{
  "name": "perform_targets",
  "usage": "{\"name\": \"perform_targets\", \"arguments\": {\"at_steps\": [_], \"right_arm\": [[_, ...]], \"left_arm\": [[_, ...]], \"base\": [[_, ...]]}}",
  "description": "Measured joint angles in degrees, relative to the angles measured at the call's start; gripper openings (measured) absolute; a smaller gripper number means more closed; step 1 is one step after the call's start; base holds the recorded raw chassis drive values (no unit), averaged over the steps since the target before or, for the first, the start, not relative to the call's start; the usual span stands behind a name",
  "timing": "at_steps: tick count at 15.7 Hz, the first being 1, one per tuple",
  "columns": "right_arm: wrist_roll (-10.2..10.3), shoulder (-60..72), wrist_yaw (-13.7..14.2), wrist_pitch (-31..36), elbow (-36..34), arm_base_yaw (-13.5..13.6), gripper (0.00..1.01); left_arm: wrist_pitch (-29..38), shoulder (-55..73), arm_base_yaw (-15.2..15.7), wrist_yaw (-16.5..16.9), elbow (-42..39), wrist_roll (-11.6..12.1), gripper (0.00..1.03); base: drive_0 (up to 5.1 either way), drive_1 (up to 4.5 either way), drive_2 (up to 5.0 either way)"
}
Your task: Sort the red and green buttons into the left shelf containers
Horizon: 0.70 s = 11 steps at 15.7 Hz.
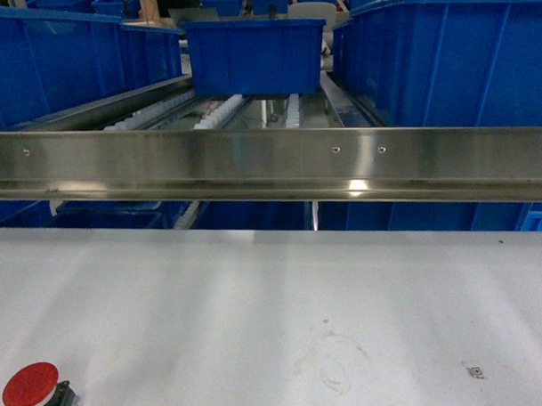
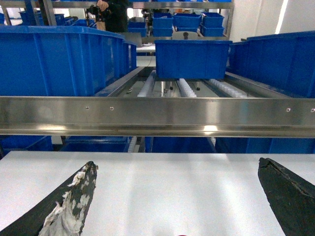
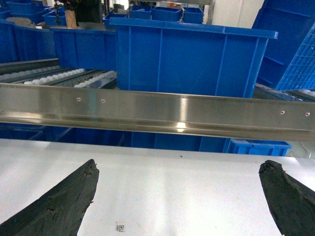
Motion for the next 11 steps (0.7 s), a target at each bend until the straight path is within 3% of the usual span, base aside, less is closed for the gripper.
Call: {"name": "perform_targets", "arguments": {"at_steps": [11], "right_arm": [[0.00, 0.00, 0.00, 0.00, 0.00, 0.00, 0.98]], "left_arm": [[0.00, 0.00, 0.00, 0.00, 0.00, 0.00, 0.98]], "base": [[0.0, 0.00, 0.0]]}}
